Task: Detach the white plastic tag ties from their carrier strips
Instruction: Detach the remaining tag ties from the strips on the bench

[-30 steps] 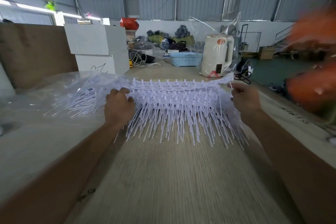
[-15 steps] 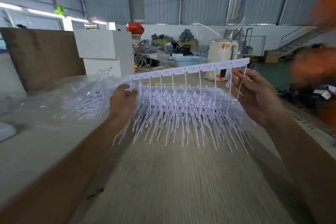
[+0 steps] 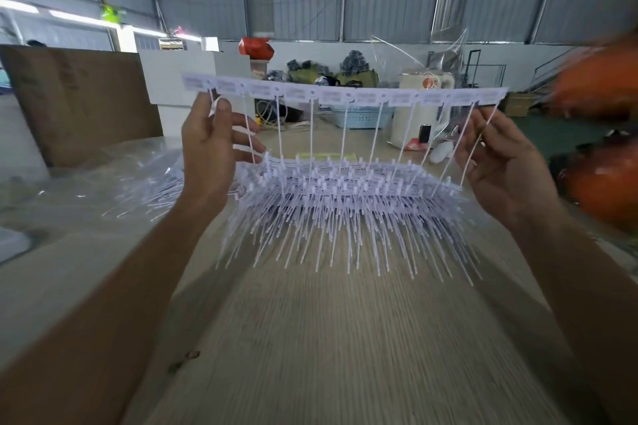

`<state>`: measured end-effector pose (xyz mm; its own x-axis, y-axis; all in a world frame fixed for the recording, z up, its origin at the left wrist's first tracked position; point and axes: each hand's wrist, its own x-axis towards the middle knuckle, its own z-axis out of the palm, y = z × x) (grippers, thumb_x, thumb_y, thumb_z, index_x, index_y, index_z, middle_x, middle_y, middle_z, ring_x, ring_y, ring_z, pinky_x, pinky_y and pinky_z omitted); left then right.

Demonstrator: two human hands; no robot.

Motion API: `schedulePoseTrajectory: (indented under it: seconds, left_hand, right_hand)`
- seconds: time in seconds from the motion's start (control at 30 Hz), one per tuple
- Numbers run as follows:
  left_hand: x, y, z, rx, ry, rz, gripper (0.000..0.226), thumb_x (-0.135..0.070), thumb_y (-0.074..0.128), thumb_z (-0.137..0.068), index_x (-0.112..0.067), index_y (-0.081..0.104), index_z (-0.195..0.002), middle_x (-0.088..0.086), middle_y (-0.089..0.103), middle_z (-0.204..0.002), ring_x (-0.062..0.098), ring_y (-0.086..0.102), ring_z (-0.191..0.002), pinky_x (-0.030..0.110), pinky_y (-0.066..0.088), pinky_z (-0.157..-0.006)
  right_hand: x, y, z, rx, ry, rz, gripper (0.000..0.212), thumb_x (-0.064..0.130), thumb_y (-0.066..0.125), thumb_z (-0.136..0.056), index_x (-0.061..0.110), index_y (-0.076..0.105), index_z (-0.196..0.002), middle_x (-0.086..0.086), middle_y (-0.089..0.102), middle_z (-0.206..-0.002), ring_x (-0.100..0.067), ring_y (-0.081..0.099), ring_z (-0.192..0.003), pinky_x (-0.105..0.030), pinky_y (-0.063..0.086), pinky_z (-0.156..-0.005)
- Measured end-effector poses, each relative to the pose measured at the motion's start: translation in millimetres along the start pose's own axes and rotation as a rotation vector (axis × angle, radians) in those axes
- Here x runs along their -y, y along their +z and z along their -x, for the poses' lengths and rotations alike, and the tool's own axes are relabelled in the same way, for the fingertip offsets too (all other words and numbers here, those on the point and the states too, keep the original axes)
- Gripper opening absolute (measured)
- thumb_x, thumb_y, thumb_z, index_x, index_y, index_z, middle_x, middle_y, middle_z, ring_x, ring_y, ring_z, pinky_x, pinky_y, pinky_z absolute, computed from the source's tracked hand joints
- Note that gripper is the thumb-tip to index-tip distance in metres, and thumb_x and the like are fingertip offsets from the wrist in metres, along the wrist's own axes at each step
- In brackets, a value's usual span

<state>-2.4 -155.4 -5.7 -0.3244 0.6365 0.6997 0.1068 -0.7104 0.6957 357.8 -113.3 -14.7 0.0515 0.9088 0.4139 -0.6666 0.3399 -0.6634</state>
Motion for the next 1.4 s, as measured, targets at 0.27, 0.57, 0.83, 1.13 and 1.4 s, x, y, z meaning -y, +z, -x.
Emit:
schedulePoseTrajectory:
  seconds: [0.27, 0.57, 0.83, 1.13, 1.4]
  left_hand:
    - [15, 6, 10, 0.092, -0.431, 0.121, 0.031, -0.032, 0.034, -0.11, -0.015, 0.049, -0.131, 0.022, 0.07, -0.08, 0.029, 0.063, -0.049, 0.029, 0.05, -0.044]
    - [13, -5, 2, 0.036, -0.637, 0.23, 0.028, -0.018, 0.041, -0.102, -0.013, 0.053, -0.127, 0.019, 0.071, -0.077, 0.024, 0.06, -0.052, 0.022, 0.044, -0.047]
    - [4, -15, -1, 0.213, -0.779, 0.16, 0.011, -0.011, 0.045, -0.099, -0.012, 0.053, -0.106, 0.021, 0.074, -0.095, 0.022, 0.071, -0.065, 0.019, 0.051, -0.049]
    - [0, -33, -5, 0.014, -0.665, 0.051, 0.034, -0.04, 0.044, -0.1, -0.012, 0.059, -0.113, 0.02, 0.07, -0.098, 0.032, 0.067, -0.073, 0.03, 0.057, -0.061]
    - [7, -40, -19, -0.25, -0.216, -0.171, 0.051, -0.039, 0.049, -0.099, -0.018, 0.068, -0.057, -0.006, 0.039, -0.033, 0.009, 0.029, -0.029, 0.017, 0.023, -0.04]
  right_hand:
    - [3, 10, 3, -0.065, 0.028, 0.379, 0.026, 0.007, 0.053, -0.098, 0.009, 0.066, -0.121, -0.006, 0.076, -0.107, -0.016, 0.074, -0.091, -0.029, 0.058, -0.071]
    - [16, 39, 12, 0.136, 0.048, 0.261, 0.031, 0.022, 0.056, -0.101, 0.013, 0.056, -0.13, -0.008, 0.071, -0.119, -0.018, 0.072, -0.099, -0.029, 0.058, -0.073]
    - [12, 27, 7, 0.005, 0.185, 0.421, 0.025, 0.02, 0.06, -0.099, 0.011, 0.066, -0.122, -0.011, 0.076, -0.105, -0.014, 0.074, -0.074, -0.019, 0.055, -0.055]
    - [-11, -6, 1, 0.075, 0.575, 0.769, 0.026, 0.016, 0.058, -0.1, -0.001, 0.062, -0.119, -0.017, 0.076, -0.104, -0.014, 0.071, -0.063, -0.022, 0.055, -0.05]
    - [-5, -4, 24, 0.234, 0.625, 0.876, 0.039, 0.033, 0.069, -0.083, 0.003, 0.069, -0.108, -0.017, 0.075, -0.1, -0.016, 0.064, -0.056, -0.025, 0.051, -0.046]
